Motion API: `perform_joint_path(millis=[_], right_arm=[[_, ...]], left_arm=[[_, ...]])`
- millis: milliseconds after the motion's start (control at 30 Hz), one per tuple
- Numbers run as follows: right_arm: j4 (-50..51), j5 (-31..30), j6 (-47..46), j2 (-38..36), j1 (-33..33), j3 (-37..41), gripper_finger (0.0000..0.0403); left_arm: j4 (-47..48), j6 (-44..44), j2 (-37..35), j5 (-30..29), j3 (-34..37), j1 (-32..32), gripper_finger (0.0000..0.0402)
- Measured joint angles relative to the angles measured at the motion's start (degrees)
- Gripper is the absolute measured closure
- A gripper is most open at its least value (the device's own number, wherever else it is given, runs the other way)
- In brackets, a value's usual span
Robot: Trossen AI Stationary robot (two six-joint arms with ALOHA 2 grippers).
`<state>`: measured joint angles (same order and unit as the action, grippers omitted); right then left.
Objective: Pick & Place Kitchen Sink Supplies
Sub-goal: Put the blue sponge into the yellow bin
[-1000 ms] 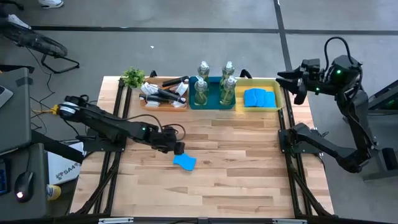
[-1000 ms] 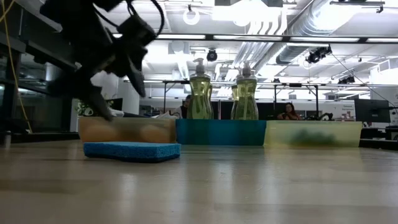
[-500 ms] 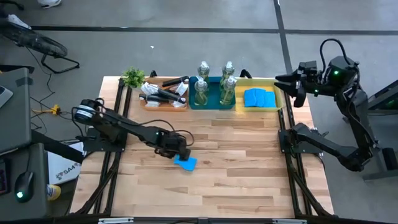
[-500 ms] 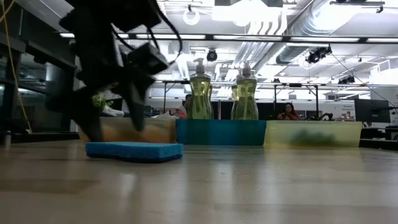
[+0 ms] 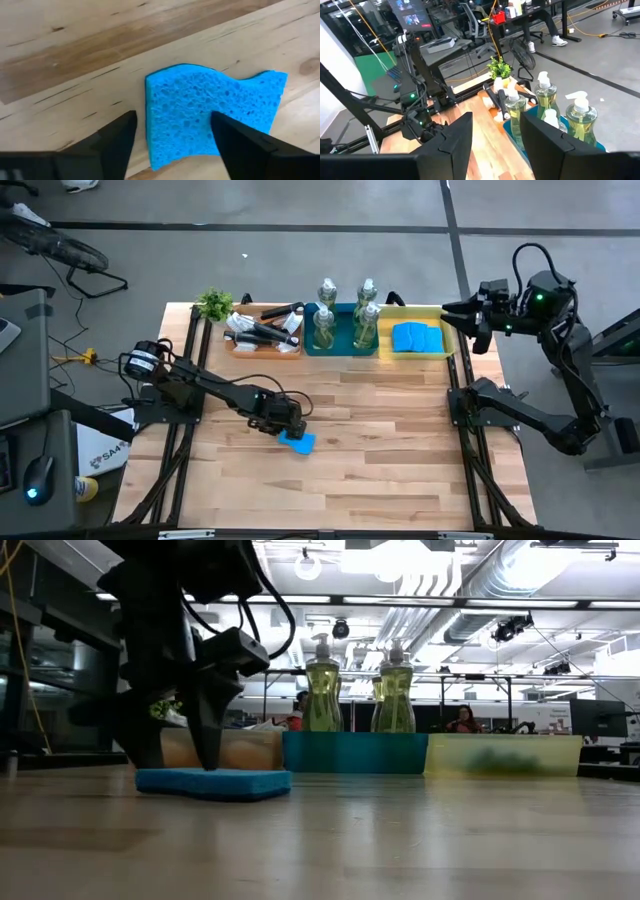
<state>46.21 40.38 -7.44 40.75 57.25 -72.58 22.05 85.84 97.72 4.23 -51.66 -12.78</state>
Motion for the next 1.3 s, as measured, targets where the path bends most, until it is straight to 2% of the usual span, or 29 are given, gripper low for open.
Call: perform_joint_path(millis=[367,633,767,867,967,1100,1300], right_arm=[[0.48,-0.11,0.00,0.00,0.00,0.00,0.0246],[2.08,0.15,0.00,0.00,0.00,0.00,0.0246],[3.35,0.82,-0.01,-0.28,0.00,0.00,0.0246],[3.70,3.55,-0.63,-0.74,0.00,0.00,0.0245],[4.22,6.97,-2.88,-1.16,0.00,0.00,0.0247],[7.39,9.42,-4.55,-1.51,-0.02,0.00,0.0245],[13.99,10.49,-2.78,-1.49,-0.02,0.00,0.0246]], left_arm=[[3.27,-0.04,0.96,-0.24,0.03,0.00,0.0295],[3.42,-0.30,1.01,-0.96,0.16,-0.02,0.0389],[2.92,-1.56,0.69,-1.64,0.14,-0.04,0.0393],[3.42,-3.86,-0.66,-2.26,-0.55,-0.04,0.0398],[5.56,-6.69,-1.51,-5.84,-2.42,-0.04,0.0399],[9.26,-14.09,-2.10,-12.63,-8.29,-0.42,0.0400],[12.70,-29.73,-1.97,-26.81,-18.24,-0.85,0.0401]])
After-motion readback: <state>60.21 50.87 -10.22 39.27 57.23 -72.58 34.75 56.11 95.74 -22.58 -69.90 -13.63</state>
